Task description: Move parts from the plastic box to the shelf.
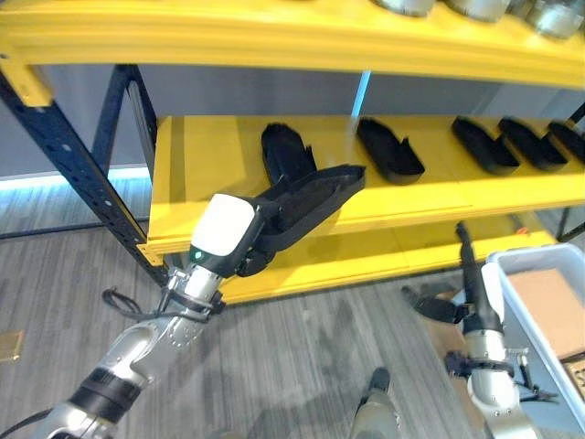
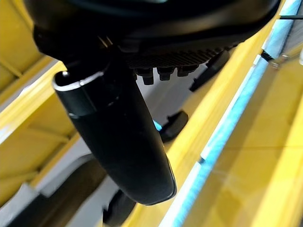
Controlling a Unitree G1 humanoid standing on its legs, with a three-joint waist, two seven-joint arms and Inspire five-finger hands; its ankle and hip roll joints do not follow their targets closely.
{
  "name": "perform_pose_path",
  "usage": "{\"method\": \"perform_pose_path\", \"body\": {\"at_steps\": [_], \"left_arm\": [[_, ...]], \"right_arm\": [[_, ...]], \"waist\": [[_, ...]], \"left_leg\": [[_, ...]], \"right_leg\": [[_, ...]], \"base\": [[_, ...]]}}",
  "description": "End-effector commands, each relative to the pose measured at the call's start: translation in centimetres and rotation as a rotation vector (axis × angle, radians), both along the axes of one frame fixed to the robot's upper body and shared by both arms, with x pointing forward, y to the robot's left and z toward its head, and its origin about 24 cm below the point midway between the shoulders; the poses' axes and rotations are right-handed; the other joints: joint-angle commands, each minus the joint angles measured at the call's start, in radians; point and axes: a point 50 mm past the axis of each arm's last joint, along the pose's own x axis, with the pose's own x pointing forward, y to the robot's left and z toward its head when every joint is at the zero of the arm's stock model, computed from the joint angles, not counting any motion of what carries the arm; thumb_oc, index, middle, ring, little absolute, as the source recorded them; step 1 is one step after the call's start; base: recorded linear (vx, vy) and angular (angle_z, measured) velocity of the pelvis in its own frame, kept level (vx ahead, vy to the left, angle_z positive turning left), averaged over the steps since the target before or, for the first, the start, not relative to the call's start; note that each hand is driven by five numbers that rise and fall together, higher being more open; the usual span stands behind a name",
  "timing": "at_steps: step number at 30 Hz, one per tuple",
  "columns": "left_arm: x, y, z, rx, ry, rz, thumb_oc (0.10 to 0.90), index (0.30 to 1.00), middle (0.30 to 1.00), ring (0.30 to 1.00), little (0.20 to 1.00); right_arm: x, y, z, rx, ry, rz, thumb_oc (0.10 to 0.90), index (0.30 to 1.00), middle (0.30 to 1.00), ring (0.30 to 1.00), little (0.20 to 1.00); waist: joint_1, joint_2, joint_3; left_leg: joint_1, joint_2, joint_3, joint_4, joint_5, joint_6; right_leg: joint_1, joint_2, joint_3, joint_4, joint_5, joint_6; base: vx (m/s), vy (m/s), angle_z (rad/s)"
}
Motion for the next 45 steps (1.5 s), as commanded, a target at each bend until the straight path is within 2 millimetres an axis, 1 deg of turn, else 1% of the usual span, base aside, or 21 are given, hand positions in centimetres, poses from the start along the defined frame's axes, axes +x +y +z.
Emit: {"method": "perform_pose_path", "body": {"at_steps": [1, 4, 6, 7, 9, 14, 16, 17, 18, 19, 20, 21, 23, 24, 26, 27, 31, 36, 41, 42, 45], "left_arm": [[-0.3, -2.2, 6.2, -0.149, -0.305, -0.108, 0.4, 0.3, 0.3, 0.3, 0.3], [-0.4, -1.6, 5.6, -0.153, -0.28, -0.069, 0.4, 0.3, 0.3, 0.3, 0.3], [-0.4, -1.3, 5.5, -0.171, -0.276, -0.048, 0.4, 0.3, 0.3, 0.3, 0.3], [-0.5, -1.3, 5.4, -0.164, -0.275, -0.049, 0.4, 0.3, 0.3, 0.3, 0.3], [-0.6, -1.5, 5.2, -0.188, -0.266, -0.055, 0.4, 0.3, 0.3, 0.3, 0.3], [-0.6, -1.4, 5.0, -0.221, -0.254, -0.042, 0.4, 0.3, 0.3, 0.3, 0.3], [-0.3, -1.6, 5.3, -0.265, -0.259, -0.049, 0.4, 0.3, 0.3, 0.3, 0.3], [-0.3, -1.7, 5.4, -0.281, -0.262, -0.052, 0.4, 0.3, 0.3, 0.3, 0.3], [-0.3, -1.8, 5.5, -0.283, -0.267, -0.057, 0.4, 0.3, 0.3, 0.3, 0.3], [-0.2, -1.8, 5.5, -0.283, -0.268, -0.058, 0.4, 0.3, 0.3, 0.3, 0.3], [-0.1, -2.1, 5.9, -0.278, -0.282, -0.07, 0.4, 0.3, 0.3, 0.3, 0.3], [-0.1, -2.1, 5.9, -0.277, -0.285, -0.071, 0.4, 0.3, 0.3, 0.3, 0.3], [-0.3, -1.5, 6.2, -0.287, -0.31, -0.048, 0.4, 0.3, 0.3, 0.3, 0.3], [-0.4, -1.2, 6.4, -0.284, -0.333, -0.034, 0.4, 0.3, 0.3, 0.3, 0.3], [-0.2, -1.0, 6.7, -0.294, -0.355, -0.018, 0.4, 0.3, 0.3, 0.3, 0.3], [-0.2, -1.1, 7.0, -0.302, -0.372, -0.022, 0.4, 0.3, 0.3, 0.3, 0.3], [-0.2, -1.2, 7.2, -0.295, -0.389, -0.031, 0.4, 0.3, 0.3, 0.3, 0.3], [0.1, -1.2, 8.2, -0.286, -0.435, -0.035, 0.4, 0.3, 0.3, 0.3, 0.3], [0.2, -1.1, 8.4, -0.269, -0.451, -0.028, 0.4, 0.3, 0.3, 0.3, 0.3], [0.5, -0.3, 9.1, -0.23, -0.508, 0.034, 0.4, 0.3, 0.3, 0.3, 0.3], [0.5, 0.2, 9.3, -0.219, -0.536, 0.068, 0.4, 0.3, 0.3, 0.3, 0.3]], "right_arm": [[3.7, -1.7, 8.0, -0.136, -0.351, 0.057, 0.9, 1.0, 1.0, 1.0, 1.0], [3.9, -1.5, 7.9, -0.147, -0.342, 0.067, 0.9, 1.0, 1.0, 1.0, 1.0], [3.9, -1.4, 8.1, -0.149, -0.358, 0.067, 0.9, 1.0, 1.0, 1.0, 1.0], [3.9, -1.4, 7.9, -0.153, -0.345, 0.07, 0.9, 1.0, 1.0, 1.0, 1.0], [3.9, -1.5, 7.9, -0.16, -0.34, 0.076, 0.9, 1.0, 1.0, 1.0, 1.0], [3.4, -2.2, 7.9, -0.164, -0.33, 0.051, 0.9, 1.0, 1.0, 1.0, 1.0], [3.2, -2.7, 8.4, -0.166, -0.349, 0.043, 0.9, 1.0, 1.0, 1.0, 1.0], [3.1, -2.9, 8.8, -0.174, -0.366, 0.044, 0.9, 1.0, 1.0, 1.0, 1.0], [3.1, -3.0, 9.0, -0.181, -0.37, 0.04, 0.9, 1.0, 1.0, 1.0, 1.0], [3.1, -3.1, 9.0, -0.181, -0.371, 0.039, 0.9, 1.0, 1.0, 1.0, 1.0], [3.4, -3.1, 9.5, -0.183, -0.388, 0.045, 0.9, 1.0, 1.0, 1.0, 1.0], [3.4, -3.1, 9.5, -0.183, -0.391, 0.044, 0.9, 1.0, 1.0, 1.0, 1.0], [3.0, -3.1, 9.6, -0.184, -0.404, 0.032, 0.9, 1.0, 1.0, 1.0, 1.0], [3.0, -3.0, 9.4, -0.193, -0.403, 0.031, 0.9, 1.0, 1.0, 1.0, 1.0], [3.2, -2.9, 9.7, -0.201, -0.422, 0.037, 0.9, 1.0, 1.0, 1.0, 1.0], [3.2, -3.1, 9.7, -0.204, -0.426, 0.023, 0.9, 1.0, 1.0, 1.0, 1.0], [2.8, -3.5, 9.3, -0.209, -0.413, -0.008, 0.9, 1.0, 1.0, 1.0, 1.0], [2.2, -3.7, 8.3, -0.187, -0.371, -0.046, 0.9, 1.0, 1.0, 1.0, 1.0], [2.1, -3.7, 8.2, -0.19, -0.361, -0.049, 0.9, 1.0, 1.0, 1.0, 1.0], [2.1, -3.7, 7.9, -0.191, -0.344, -0.048, 0.9, 1.0, 1.0, 1.0, 1.0], [2.1, -3.6, 7.7, -0.182, -0.335, -0.043, 0.9, 1.0, 1.0, 1.0, 1.0]], "waist": [[-0.049, 0.074, -0.016], [-0.042, 0.063, -0.042], [-0.031, 0.064, -0.055], [-0.029, 0.049, -0.061], [-0.03, 0.05, -0.071], [-0.033, 0.055, -0.088], [-0.036, 0.05, -0.055], [-0.032, 0.05, -0.035], [-0.024, 0.048, -0.017], [-0.025, 0.052, -0.014], [-0.005, 0.048, 0.024], [-0.009, 0.045, 0.023], [-0.028, 0.059, 0.02], [-0.025, 0.074, 0.018], [-0.024, 0.101, 0.018], [-0.031, 0.114, 0.02], [-0.035, 0.152, 0.005], [-0.033, 0.139, 0.001], [-0.035, 0.13, -0.004], [-0.031, 0.119, -0.024], [-0.029, 0.105, -0.033]], "left_leg": [[0.267, -0.234, 0.092, -0.651, 0.34, 0.125], [0.272, -0.247, 0.111, -0.661, 0.339, 0.117], [0.278, -0.239, 0.102, -0.657, 0.326, 0.102], [0.278, -0.242, 0.131, -0.654, 0.344, 0.099], [0.285, -0.237, 0.141, -0.654, 0.351, 0.092], [0.294, -0.225, 0.155, -0.649, 0.361, 0.076], [0.2, -0.165, 0.145, -0.394, 0.339, 0.035], [0.142, -0.125, 0.131, -0.251, 0.358, 0.007], [0.11, -0.101, 0.11, -0.166, 0.396, -0.014], [0.1, -0.092, 0.103, -0.15, 0.391, -0.018], [0.052, -0.088, 0.014, -0.036, 0.419, -0.04], [0.045, -0.093, 0.012, -0.038, 0.426, -0.035], [0.057, 0.034, 0.006, -0.202, 0.461, -0.025], [0.09, 0.104, 0.007, -0.426, 0.557, -0.022], [0.122, 0.163, 0.004, -0.609, 0.687, -0.048], [0.126, 0.179, 0.027, -0.625, 0.726, -0.069], [0.165, 0.148, 0.08, -0.632, 0.677, -0.079], [0.127, 0.055, 0.072, -0.548, 0.569, -0.058], [0.123, 0.034, 0.07, -0.531, 0.544, -0.052], [0.135, 0.008, 0.079, -0.526, 0.501, -0.044], [0.133, -0.006, 0.082, -0.522, 0.496, -0.035]], "right_leg": [[0.102, 0.147, -0.041, -0.021, -0.178, 0.107], [0.146, 0.211, -0.065, -0.133, -0.203, 0.093], [0.177, 0.217, -0.054, -0.216, -0.223, 0.11], [0.201, 0.214, -0.07, -0.249, -0.202, 0.098], [0.22, 0.229, -0.027, -0.271, -0.191, 0.096], [0.255, 0.232, -0.043, -0.285, -0.212, 0.085], [0.271, 0.235, -0.049, -0.26, -0.266, 0.047], [0.283, 0.242, -0.052, -0.252, -0.29, 0.025], [0.292, 0.247, -0.048, -0.243, -0.308, 0.007], [0.292, 0.253, -0.052, -0.241, -0.311, 0.003], [0.294, 0.263, -0.044, -0.208, -0.34, -0.025], [0.29, 0.258, -0.048, -0.208, -0.336, -0.026], [0.269, 0.249, -0.032, -0.143, -0.363, -0.002], [0.239, 0.224, 0.005, -0.093, -0.377, 0.019], [0.184, 0.202, 0.041, -0.006, -0.408, 0.041], [0.173, 0.186, 0.05, 0.019, -0.414, 0.053], [0.152, 0.159, 0.077, 0.058, -0.42, 0.067], [0.244, 0.092, 0.088, -0.063, -0.368, 0.093], [0.264, 0.077, 0.083, -0.102, -0.341, 0.103], [0.287, 0.054, 0.081, -0.136, -0.316, 0.124], [0.294, 0.044, 0.079, -0.155, -0.286, 0.133]], "base": [[0.05, 0.133, -0.34], [0.06, 0.039, -0.57], [0.1, -0.082, -0.41], [0.08, -0.129, -0.44], [0.03, -0.124, -0.32], [0.04, -0.122, -0.11], [-0.06, -0.307, 0.11], [-0.08, -0.248, 0.16], [-0.05, -0.166, 0.2], [-0.06, -0.148, 0.05], [-0.07, -0.091, -0.06], [0.0, -0.067, -0.22], [0.14, 0.184, -0.01], [0.19, 0.399, 0.11], [0.17, 0.347, -0.4], [0.14, 0.201, -0.69], [0.19, 0.205, -0.52], [0.21, 0.202, 0.11], [0.07, 0.081, 0.16], [0.14, 0.163, 0.05], [0.07, 0.095, -0.02]]}}
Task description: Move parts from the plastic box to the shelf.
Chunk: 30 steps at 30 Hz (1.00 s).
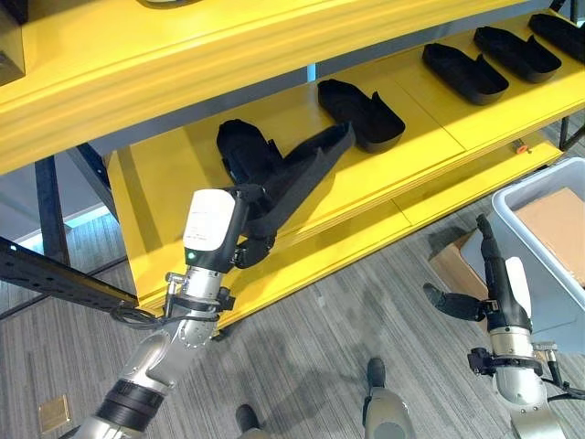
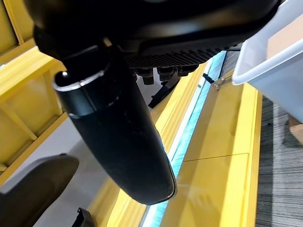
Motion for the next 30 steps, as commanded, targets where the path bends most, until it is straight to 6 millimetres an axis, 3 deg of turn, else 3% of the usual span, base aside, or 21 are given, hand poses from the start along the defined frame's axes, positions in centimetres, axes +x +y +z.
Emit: {"method": "perform_pose_path", "body": {"at_steps": [1, 7, 13, 30], "left_arm": [[0.1, 0.8, 7.4, -0.017, -0.425, 0.034, 0.4, 0.3, 0.3, 0.3, 0.3], [1.2, 2.7, 6.9, 0.054, -0.409, 0.18, 0.4, 0.3, 0.3, 0.3, 0.3], [2.0, 6.2, 6.2, 0.082, -0.367, 0.397, 0.4, 0.3, 0.3, 0.3, 0.3], [4.0, 9.5, 5.0, -0.014, -0.286, 0.62, 0.4, 0.3, 0.3, 0.3, 0.3]], "right_arm": [[0.6, 0.0, 4.3, -0.062, -0.21, 0.043, 0.9, 1.0, 1.0, 1.0, 1.0], [0.6, 0.0, 3.6, -0.057, -0.158, 0.063, 0.9, 1.0, 1.0, 1.0, 1.0], [0.6, 0.1, 2.8, -0.075, -0.101, 0.086, 0.9, 1.0, 1.0, 1.0, 1.0], [0.9, 0.4, 2.7, -0.122, -0.05, 0.164, 0.9, 1.0, 1.0, 1.0, 1.0]], "waist": [[-0.021, -0.051, -0.137], [-0.018, -0.075, -0.161], [-0.013, -0.089, -0.176], [-0.019, -0.086, -0.162]], "left_leg": [[-0.05, 0.024, 0.006, 0.017, 0.071, 0.028], [-0.026, 0.02, 0.018, 0.0, 0.066, 0.031], [0.004, 0.027, 0.027, -0.031, 0.076, 0.03], [-0.021, 0.078, -0.006, 0.008, 0.108, 0.001]], "right_leg": [[0.099, -0.099, 0.024, 0.064, -0.051, 0.069], [0.118, -0.097, 0.018, 0.049, -0.045, 0.081], [0.135, -0.083, 0.016, 0.04, -0.06, 0.08], [0.136, -0.043, 0.002, 0.098, -0.124, 0.057]], "base": [[0.04, 0.042, 0.01], [0.02, 0.019, 0.0], [0.0, 0.0, 0.0], [-0.01, -0.022, 0.02]]}}
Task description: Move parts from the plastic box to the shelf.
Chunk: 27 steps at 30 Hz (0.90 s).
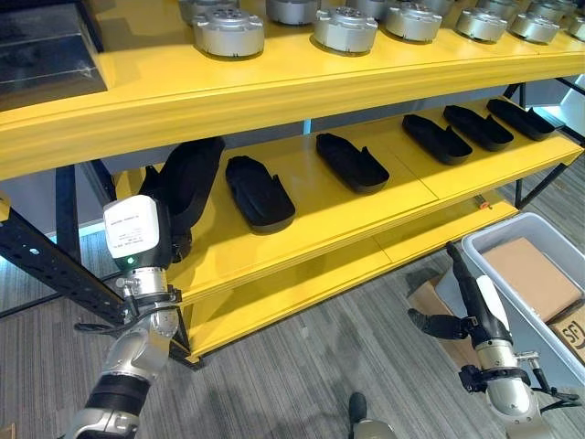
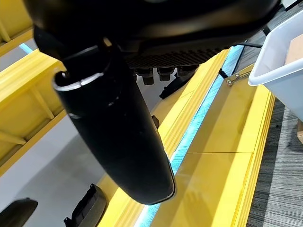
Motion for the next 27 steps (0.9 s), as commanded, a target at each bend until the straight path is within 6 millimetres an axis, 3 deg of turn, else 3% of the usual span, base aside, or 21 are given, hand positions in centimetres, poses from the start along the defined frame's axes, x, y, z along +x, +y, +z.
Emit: {"method": "perform_pose_path", "body": {"at_steps": [1, 6, 17, 27], "left_arm": [[2.7, 0.6, 8.5, 0.036, -0.369, 0.024, 0.4, 0.3, 0.3, 0.3, 0.3], [3.4, 1.8, 8.5, 0.043, -0.316, 0.075, 0.4, 0.3, 0.3, 0.3, 0.3], [5.1, 0.7, 9.5, -0.064, -0.349, 0.068, 0.4, 0.3, 0.3, 0.3, 0.3], [5.8, 0.9, 9.7, -0.099, -0.325, 0.086, 0.4, 0.3, 0.3, 0.3, 0.3]], "right_arm": [[2.1, -0.4, 5.5, -0.093, -0.25, 0.07, 0.9, 1.0, 1.0, 1.0, 1.0], [2.2, 0.0, 5.5, -0.107, -0.238, 0.105, 0.9, 1.0, 1.0, 1.0, 1.0], [2.5, 0.1, 5.8, -0.134, -0.23, 0.137, 0.9, 1.0, 1.0, 1.0, 1.0], [2.8, 0.4, 6.0, -0.141, -0.229, 0.156, 0.9, 1.0, 1.0, 1.0, 1.0]], "waist": [[-0.018, 0.015, -0.04], [-0.024, 0.021, -0.033], [-0.026, 0.019, -0.001], [-0.021, 0.024, 0.018]], "left_leg": [[-0.055, 0.064, 0.001, 0.049, 0.094, 0.014], [-0.073, 0.075, -0.01, 0.058, 0.099, 0.01], [-0.138, 0.09, -0.049, 0.106, 0.098, 0.004], [-0.169, 0.096, -0.07, 0.117, 0.103, 0.004]], "right_leg": [[0.065, -0.067, 0.025, 0.182, -0.164, 0.05], [0.052, -0.056, 0.019, 0.2, -0.177, 0.045], [0.011, -0.049, 0.012, 0.258, -0.2, 0.037], [-0.013, -0.049, 0.004, 0.287, -0.213, 0.029]], "base": [[-0.02, -0.021, 0.04], [-0.01, -0.017, 0.06], [-0.01, -0.019, 0.06], [0.0, -0.01, 0.05]]}}
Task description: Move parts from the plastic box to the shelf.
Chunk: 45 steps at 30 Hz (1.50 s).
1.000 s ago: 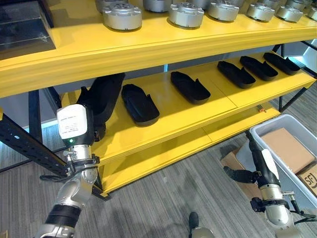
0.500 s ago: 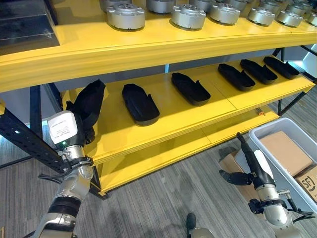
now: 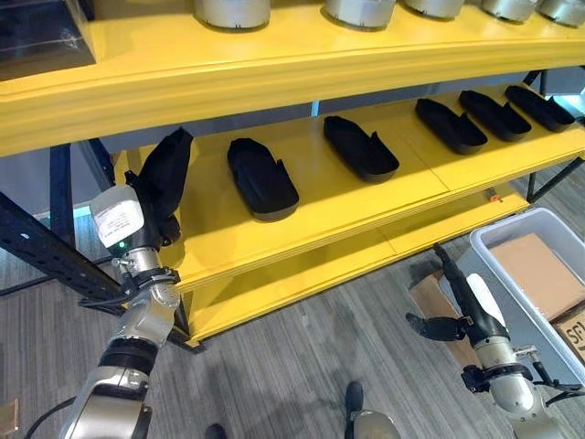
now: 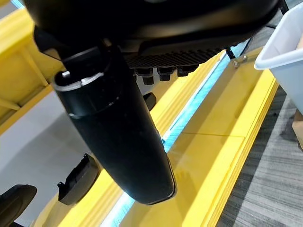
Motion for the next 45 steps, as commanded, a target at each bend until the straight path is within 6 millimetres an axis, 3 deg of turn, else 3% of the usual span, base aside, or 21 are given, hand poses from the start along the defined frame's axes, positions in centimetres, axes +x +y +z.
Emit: {"method": "perform_pose_path", "body": {"at_steps": [1, 45], "left_arm": [[2.5, -0.3, 8.7, 0.071, -0.317, -0.01, 0.4, 0.3, 0.3, 0.3, 0.3], [3.7, 2.3, 7.6, -0.134, -0.203, 0.115, 0.4, 0.3, 0.3, 0.3, 0.3]], "right_arm": [[2.2, 0.3, 5.5, -0.062, -0.251, 0.079, 0.9, 1.0, 1.0, 1.0, 1.0], [2.0, 0.6, 5.1, -0.092, -0.198, 0.124, 0.9, 1.0, 1.0, 1.0, 1.0]], "waist": [[0.0, -0.003, -0.043], [0.001, -0.017, -0.004]], "left_leg": [[-0.078, 0.057, 0.003, 0.071, 0.106, 0.011], [-0.074, 0.062, 0.001, 0.092, 0.098, 0.021]], "right_leg": [[0.008, -0.073, 0.062, 0.272, -0.191, 0.038], [-0.011, -0.077, 0.078, 0.301, -0.2, 0.039]], "base": [[0.0, 0.0, 0.0], [0.0, 0.0, 0.0]]}}
